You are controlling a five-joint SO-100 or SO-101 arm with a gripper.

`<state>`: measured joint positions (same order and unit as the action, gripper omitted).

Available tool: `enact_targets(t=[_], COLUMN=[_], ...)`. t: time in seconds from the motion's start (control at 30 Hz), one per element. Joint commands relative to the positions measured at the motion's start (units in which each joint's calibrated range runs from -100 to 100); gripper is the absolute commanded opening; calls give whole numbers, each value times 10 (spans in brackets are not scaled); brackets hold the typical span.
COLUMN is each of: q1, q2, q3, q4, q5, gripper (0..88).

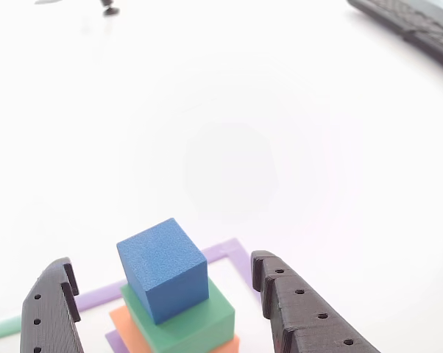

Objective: Tower of hanoi

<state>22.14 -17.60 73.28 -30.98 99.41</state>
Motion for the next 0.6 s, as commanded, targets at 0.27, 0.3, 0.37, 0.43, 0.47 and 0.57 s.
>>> enact_targets(t=[0.27, 0.3, 0.37, 0.43, 0.47, 0.57], q1=[-19, -20, -21, -21, -21, -22], q2=[51, 57, 65, 74, 77, 81], q3=[-78, -83, -92, -100, -104, -108], q4=[-30, -31, -32, -32, -32, -32], q5=[6, 6, 6, 6, 6, 6], gripper=[273, 273, 272, 272, 272, 272])
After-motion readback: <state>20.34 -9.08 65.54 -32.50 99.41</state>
